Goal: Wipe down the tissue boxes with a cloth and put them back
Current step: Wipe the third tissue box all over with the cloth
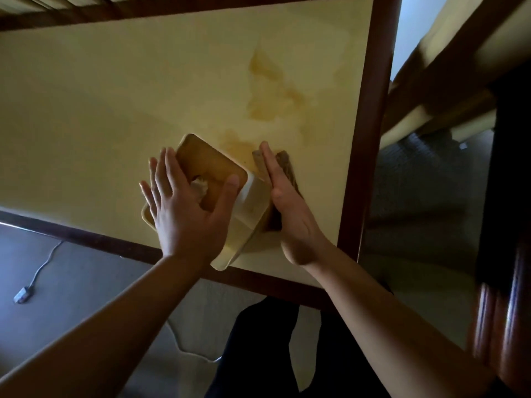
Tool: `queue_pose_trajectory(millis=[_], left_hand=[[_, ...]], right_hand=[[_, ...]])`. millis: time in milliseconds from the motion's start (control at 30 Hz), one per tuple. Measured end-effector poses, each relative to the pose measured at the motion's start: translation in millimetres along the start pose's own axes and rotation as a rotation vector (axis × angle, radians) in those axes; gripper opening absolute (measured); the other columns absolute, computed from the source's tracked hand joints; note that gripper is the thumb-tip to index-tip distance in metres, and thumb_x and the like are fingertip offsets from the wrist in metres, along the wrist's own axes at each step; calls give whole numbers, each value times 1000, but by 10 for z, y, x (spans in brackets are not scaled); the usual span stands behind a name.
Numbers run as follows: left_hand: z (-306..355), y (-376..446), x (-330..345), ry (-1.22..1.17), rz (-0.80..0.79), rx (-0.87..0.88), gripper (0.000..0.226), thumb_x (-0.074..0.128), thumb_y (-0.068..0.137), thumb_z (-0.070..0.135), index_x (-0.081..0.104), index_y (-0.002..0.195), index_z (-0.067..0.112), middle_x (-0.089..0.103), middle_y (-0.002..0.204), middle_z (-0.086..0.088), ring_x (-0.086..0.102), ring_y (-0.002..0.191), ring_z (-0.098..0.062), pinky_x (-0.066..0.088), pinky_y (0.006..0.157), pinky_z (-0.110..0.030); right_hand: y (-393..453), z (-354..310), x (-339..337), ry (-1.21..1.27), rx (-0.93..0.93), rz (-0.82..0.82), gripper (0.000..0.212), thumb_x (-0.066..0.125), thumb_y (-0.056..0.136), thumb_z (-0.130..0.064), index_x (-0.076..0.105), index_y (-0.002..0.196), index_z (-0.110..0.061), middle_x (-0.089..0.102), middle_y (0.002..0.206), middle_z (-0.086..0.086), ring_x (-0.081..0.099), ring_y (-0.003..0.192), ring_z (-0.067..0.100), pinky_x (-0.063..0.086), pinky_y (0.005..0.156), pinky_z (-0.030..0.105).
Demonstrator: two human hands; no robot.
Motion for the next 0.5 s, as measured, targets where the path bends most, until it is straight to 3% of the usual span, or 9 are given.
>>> queue_pose_trajectory(millis=[167,200,267,333,500], left_hand=[[-92,34,-49,119,-156,398,114,53,85,79,15,164,8,21,171,-8,5,161,-22,3,130,-52],[-104,23,-54,136,-183,465,114,55,84,78,15,164,6,21,171,-10,5,161,-24,3,129,-54],[-115,3,-67,162,-222,568,116,56,84,77,16,163,2,20,171,-12,6,161,-28,4,129,-57],[-115,-3,-75,176,-244,632,116,54,84,77,17,162,-1,19,171,-14,7,160,-31,5,128,-59],[-122,7,-81,165,-243,659,114,54,85,75,21,160,-4,22,169,-17,10,160,-33,5,128,-59]], right_hand=[[-292,99,131,187,89,-92,75,36,101,-46,12,169,-28,9,176,-14,9,163,12,13,130,60],[-375,109,165,206,122,-103,75,36,101,-43,9,169,-32,7,176,-18,7,163,9,12,130,59],[-534,128,235,238,160,-98,74,33,103,-17,5,168,-38,2,174,-25,1,161,3,10,131,59],[-622,127,272,279,186,-93,85,30,100,0,4,167,-44,1,173,-28,-1,161,3,10,131,60],[-384,111,293,293,118,-72,73,26,101,-20,2,166,-45,0,177,-13,3,164,19,12,128,67]])
Point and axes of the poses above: each hand's wrist, its own y-axis towards the middle knuckle, its own x-axis out of the palm, z = x × y, the point moved 3 cm from there along y, towards the middle knuckle
